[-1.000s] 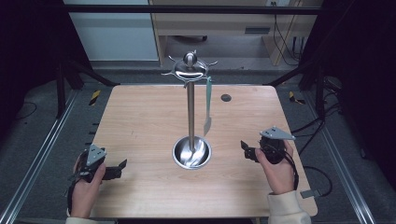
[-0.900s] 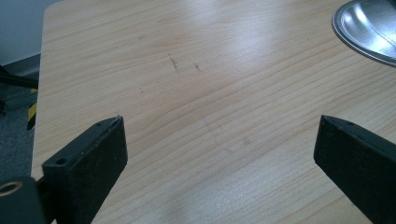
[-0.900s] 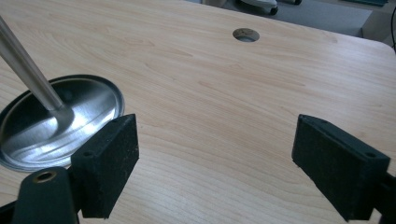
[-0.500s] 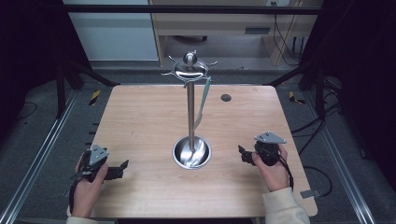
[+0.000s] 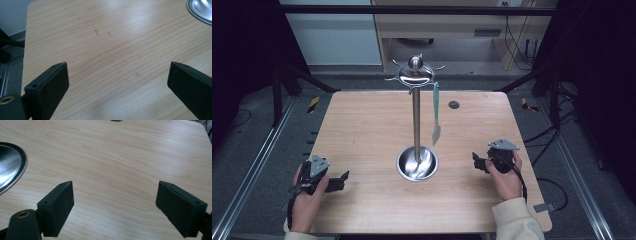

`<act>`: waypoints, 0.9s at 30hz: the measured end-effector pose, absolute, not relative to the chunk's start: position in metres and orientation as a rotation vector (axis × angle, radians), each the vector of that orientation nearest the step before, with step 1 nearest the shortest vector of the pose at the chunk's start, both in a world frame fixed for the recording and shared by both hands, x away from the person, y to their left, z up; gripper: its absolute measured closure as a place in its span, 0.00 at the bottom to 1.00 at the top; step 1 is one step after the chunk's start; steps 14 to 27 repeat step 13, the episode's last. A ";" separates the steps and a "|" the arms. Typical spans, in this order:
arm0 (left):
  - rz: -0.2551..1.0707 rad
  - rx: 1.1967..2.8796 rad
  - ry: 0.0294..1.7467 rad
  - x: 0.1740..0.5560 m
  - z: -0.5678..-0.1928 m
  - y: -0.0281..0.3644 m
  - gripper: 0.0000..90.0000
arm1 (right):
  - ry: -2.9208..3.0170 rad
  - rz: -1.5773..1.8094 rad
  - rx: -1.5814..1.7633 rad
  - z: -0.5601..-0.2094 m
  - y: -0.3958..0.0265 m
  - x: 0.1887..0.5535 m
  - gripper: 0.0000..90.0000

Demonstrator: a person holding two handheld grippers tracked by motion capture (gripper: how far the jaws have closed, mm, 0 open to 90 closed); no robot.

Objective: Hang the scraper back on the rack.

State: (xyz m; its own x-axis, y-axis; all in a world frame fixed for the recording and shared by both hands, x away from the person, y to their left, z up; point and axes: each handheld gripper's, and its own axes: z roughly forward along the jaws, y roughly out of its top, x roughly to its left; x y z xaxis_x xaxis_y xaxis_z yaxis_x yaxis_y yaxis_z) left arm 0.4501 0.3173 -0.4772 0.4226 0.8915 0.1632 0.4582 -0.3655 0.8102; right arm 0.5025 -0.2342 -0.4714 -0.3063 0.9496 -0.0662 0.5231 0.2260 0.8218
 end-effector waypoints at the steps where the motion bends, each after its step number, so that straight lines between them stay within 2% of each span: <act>1: 0.795 1.983 1.140 0.451 -0.477 0.318 0.04 | 1.924 0.955 1.355 -0.472 -0.234 0.503 0.17; 13: 0.777 1.967 1.129 0.456 -0.478 0.316 0.04 | 1.942 0.944 1.366 -0.479 -0.230 0.518 0.17; 27: 0.777 1.967 1.129 0.456 -0.478 0.316 0.04 | 1.942 0.944 1.366 -0.479 -0.230 0.518 0.17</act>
